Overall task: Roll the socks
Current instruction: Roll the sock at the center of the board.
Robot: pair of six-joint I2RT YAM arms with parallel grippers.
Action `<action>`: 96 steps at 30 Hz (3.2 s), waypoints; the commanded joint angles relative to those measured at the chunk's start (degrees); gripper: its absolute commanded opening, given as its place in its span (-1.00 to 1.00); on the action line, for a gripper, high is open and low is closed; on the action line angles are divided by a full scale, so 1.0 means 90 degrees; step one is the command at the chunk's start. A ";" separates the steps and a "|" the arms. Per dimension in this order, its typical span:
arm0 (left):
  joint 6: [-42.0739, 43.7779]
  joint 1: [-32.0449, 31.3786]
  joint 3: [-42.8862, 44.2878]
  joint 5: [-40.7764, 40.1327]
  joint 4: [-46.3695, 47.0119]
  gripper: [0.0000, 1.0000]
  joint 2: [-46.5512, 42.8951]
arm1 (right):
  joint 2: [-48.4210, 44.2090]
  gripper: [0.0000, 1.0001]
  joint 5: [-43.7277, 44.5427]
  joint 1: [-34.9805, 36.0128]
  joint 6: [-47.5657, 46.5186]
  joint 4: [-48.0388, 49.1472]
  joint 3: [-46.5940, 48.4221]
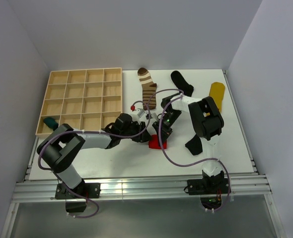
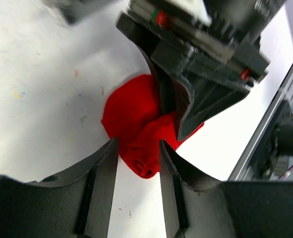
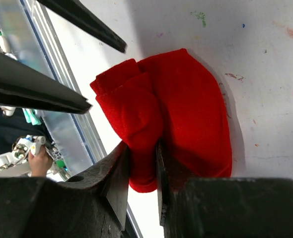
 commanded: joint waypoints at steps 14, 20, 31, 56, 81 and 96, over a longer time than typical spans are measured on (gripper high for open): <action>0.0487 -0.0278 0.0583 0.0382 -0.0251 -0.15 0.0637 | 0.0352 -0.58 0.0627 -0.0029 -0.0001 0.0324 0.0200; -0.0146 -0.0278 0.1052 0.0391 -0.1063 -0.62 0.0989 | 0.0089 -0.43 0.0891 -0.0029 0.0341 0.0881 -0.0024; -0.0842 -0.0288 0.1481 0.0225 -0.2527 -0.99 0.1156 | -0.0673 -0.02 0.1340 -0.0078 0.0878 0.1691 -0.0356; -0.0793 -0.0249 0.2342 0.0264 -0.3739 -0.99 0.1497 | -0.1631 0.15 0.0442 -0.1220 0.0595 0.1497 -0.0650; -0.0422 0.0347 0.3445 0.1308 -0.4902 -0.99 0.2366 | -0.4666 0.15 0.0745 -0.1367 -0.1026 0.3214 -0.3255; -0.0578 0.0357 0.3719 0.1572 -0.4823 -0.99 0.2767 | -0.5664 0.25 0.1925 0.0507 -0.1036 0.4327 -0.4370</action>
